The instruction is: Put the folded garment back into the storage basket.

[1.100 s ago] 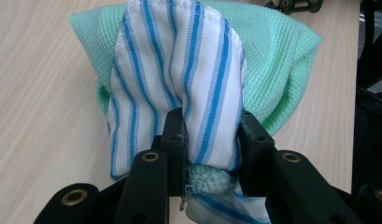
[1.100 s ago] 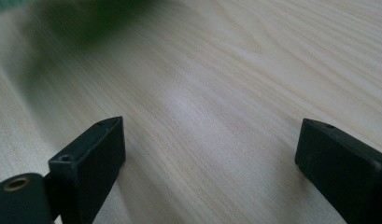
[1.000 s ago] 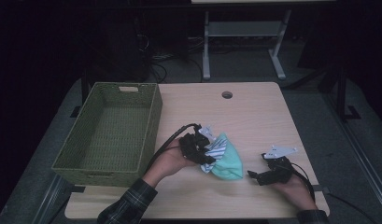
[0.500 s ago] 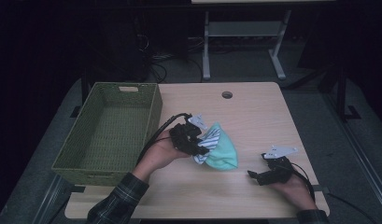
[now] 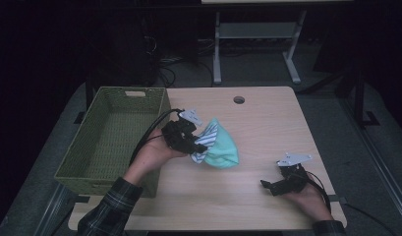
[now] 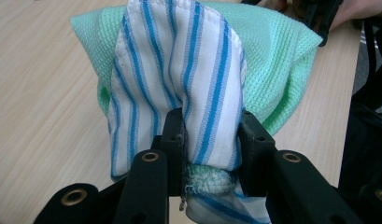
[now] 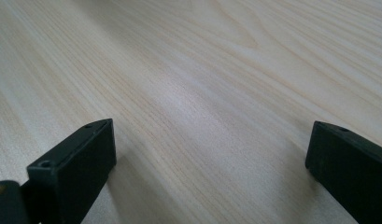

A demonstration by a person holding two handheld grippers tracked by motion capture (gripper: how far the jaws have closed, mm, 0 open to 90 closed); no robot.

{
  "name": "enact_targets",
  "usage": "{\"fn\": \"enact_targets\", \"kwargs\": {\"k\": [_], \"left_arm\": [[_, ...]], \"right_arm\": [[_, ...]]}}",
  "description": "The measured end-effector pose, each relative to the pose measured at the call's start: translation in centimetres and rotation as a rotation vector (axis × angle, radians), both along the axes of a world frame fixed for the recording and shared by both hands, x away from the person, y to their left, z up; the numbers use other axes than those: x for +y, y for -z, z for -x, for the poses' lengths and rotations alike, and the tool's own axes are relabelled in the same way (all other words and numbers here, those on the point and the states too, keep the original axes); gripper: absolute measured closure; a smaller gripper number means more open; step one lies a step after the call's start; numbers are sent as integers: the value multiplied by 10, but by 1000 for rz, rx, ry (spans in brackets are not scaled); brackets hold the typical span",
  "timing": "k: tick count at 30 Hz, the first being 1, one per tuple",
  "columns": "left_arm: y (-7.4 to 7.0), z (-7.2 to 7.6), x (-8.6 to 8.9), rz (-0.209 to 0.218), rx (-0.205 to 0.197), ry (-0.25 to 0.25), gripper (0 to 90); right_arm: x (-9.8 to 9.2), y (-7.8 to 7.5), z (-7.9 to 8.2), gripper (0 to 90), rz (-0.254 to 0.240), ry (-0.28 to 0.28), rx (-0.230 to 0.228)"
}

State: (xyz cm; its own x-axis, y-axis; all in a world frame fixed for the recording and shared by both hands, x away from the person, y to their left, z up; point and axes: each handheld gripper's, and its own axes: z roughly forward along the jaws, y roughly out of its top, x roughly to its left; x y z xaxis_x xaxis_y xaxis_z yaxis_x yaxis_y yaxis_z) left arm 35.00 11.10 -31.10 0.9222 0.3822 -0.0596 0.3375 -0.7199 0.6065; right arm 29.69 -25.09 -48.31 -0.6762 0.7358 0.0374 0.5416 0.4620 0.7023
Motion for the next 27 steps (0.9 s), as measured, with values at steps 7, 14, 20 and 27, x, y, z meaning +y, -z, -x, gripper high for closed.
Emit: {"fn": "enact_targets", "kwargs": {"k": [7, 14, 20, 27], "left_arm": [[-12, -4, 18, -7, -19, -43, 675], [-21, -6, 40, -12, -38, -101, 675], [-24, -9, 58, -19, -52, -144, 675], [-26, -12, 76, -17, -66, -190, 674]], "right_arm": [[0, 0, 0, 16, -1, 0, 1], [0, 0, 0, 16, 0, -1, 0], [0, 0, 0, 16, 0, -1, -1], [0, 0, 0, 16, 0, -1, -1]]}}
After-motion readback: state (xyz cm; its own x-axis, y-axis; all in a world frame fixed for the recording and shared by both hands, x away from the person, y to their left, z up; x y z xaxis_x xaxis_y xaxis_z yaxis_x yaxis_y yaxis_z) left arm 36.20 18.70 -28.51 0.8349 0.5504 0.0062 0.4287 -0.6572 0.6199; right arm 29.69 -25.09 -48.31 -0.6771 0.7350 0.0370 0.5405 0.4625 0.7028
